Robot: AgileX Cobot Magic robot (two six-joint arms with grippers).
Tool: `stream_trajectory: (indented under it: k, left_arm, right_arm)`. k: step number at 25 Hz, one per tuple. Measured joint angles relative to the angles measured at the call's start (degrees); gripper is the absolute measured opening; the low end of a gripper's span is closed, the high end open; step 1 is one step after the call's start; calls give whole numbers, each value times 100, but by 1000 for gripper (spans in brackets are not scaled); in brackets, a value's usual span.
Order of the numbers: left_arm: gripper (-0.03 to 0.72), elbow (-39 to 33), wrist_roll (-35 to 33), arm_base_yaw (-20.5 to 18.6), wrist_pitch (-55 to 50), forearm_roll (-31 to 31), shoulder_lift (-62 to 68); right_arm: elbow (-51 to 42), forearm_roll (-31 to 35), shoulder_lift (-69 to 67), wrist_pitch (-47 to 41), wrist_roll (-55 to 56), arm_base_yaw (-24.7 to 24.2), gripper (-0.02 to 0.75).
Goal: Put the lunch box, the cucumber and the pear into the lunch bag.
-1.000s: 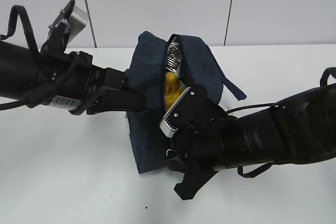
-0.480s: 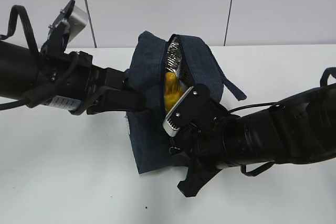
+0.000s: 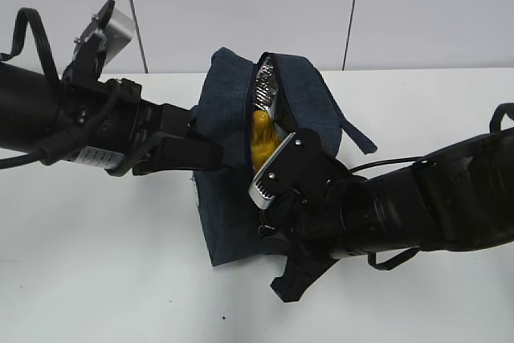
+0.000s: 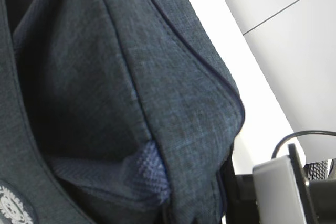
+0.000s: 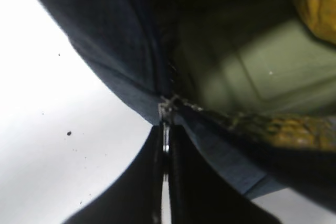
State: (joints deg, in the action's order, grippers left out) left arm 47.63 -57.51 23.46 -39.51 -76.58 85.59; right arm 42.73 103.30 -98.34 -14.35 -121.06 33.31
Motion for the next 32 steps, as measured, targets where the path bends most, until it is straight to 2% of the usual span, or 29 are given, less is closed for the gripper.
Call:
stream_trajectory:
  k: [24,27,32]
  left_arm:
    - [-1,0,0,0,-16,-11,0]
    - [27,0,0,0,-118,-19,0]
    - [152,0,-5,0,-258,-25,0]
  right_arm:
    - [-243,0,1275,-22,257,0,5]
    - [-265,0,1419,-11,257,0,6]
    - [-265,0,1533,-2,260,0,6]
